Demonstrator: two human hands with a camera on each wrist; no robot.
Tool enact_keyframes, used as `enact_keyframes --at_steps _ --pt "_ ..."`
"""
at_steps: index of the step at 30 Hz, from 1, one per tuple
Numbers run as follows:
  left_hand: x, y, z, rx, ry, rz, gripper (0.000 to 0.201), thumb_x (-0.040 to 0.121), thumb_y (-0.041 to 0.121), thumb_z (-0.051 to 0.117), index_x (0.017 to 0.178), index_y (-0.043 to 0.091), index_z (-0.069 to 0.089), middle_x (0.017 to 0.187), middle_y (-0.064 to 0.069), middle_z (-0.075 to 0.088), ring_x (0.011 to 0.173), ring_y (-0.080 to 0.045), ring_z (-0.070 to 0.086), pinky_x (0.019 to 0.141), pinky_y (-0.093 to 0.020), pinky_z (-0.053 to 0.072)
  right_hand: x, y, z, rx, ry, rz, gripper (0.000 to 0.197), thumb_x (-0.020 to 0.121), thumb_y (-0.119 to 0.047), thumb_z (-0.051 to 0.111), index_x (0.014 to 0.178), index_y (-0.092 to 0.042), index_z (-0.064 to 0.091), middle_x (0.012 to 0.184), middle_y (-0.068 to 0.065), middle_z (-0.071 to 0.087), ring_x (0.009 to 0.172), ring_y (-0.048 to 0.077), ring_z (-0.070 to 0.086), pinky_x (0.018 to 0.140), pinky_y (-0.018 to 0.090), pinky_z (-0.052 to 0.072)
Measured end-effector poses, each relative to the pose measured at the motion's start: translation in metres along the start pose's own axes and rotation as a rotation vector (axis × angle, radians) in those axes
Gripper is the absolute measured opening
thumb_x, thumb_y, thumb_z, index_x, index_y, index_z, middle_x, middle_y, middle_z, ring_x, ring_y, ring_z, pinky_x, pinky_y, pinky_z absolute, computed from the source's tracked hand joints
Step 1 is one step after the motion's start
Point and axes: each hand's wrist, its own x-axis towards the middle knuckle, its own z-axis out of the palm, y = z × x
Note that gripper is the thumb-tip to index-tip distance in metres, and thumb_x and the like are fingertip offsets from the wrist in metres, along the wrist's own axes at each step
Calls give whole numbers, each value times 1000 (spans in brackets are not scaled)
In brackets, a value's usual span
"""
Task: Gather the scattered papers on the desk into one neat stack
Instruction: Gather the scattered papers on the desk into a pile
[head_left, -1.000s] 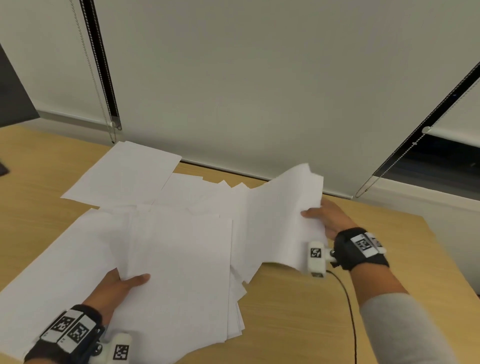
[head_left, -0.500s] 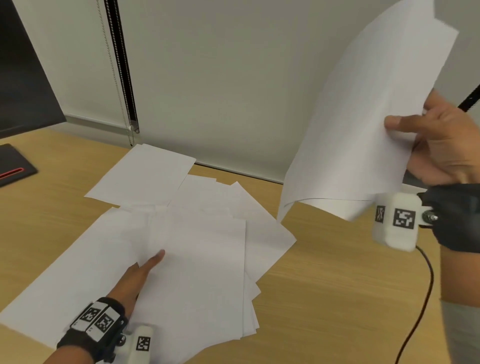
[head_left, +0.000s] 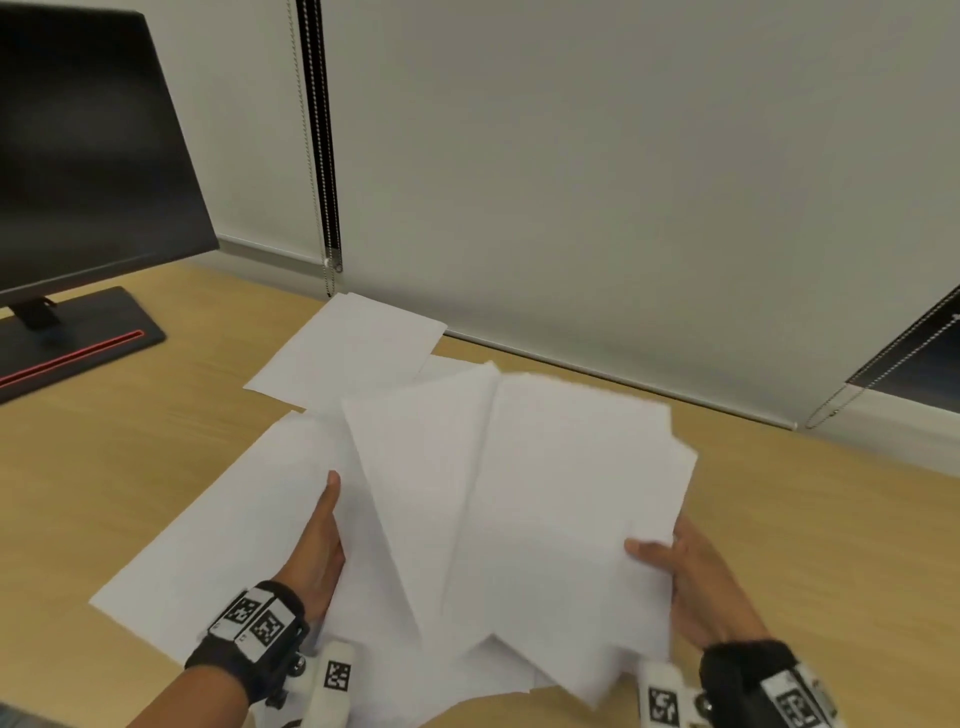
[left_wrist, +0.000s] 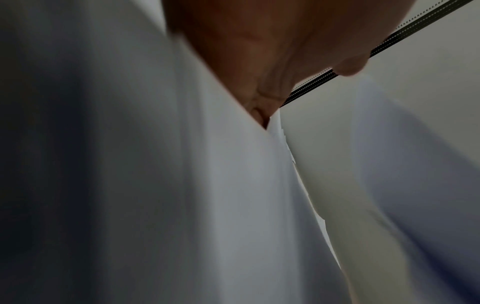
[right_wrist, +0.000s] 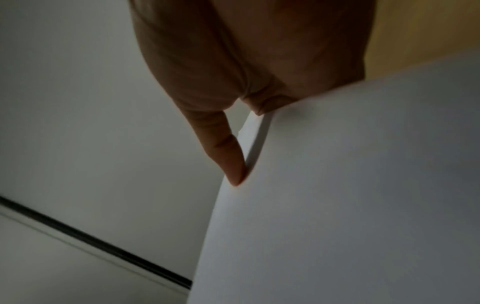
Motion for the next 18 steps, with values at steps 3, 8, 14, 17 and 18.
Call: enact_keyframes --at_steps 3,8,14,17,18 --pt "2 -2 0 34 9 52 86 63 71 71 134 26 54 130 -1 65 123 -22 58 112 -47 35 11 45 -6 -85 99 126 59 63 2 78 117 -9 56 121 20 65 102 38 65 87 49 52" --pt "10 -11 2 277 111 118 103 37 63 88 124 16 60 116 -6 71 107 -27 67 101 -49 48 39 51 14 -505 239 95 77 76 -21 77 141 -14 37 134 5 54 113 23 56 93 37 48" --pt "10 -13 6 393 133 115 92 46 57 85 122 11 60 113 -6 71 104 -28 66 99 -49 48 67 53 82 -600 126 41 81 79 -30 73 145 -18 28 139 2 51 115 17 52 97 28 42" --pt "7 -15 1 351 126 111 90 43 52 86 119 12 62 111 -7 72 103 -29 67 97 -50 50 74 57 104 -1115 149 67 92 74 -63 60 148 -23 23 144 3 41 133 26 38 108 44 33" --pt "6 -16 0 328 120 118 91 42 49 87 121 11 61 112 -9 72 103 -29 67 97 -51 50 75 55 106 -1286 199 85 94 73 -71 54 148 -22 23 144 5 37 135 28 32 106 48 29"
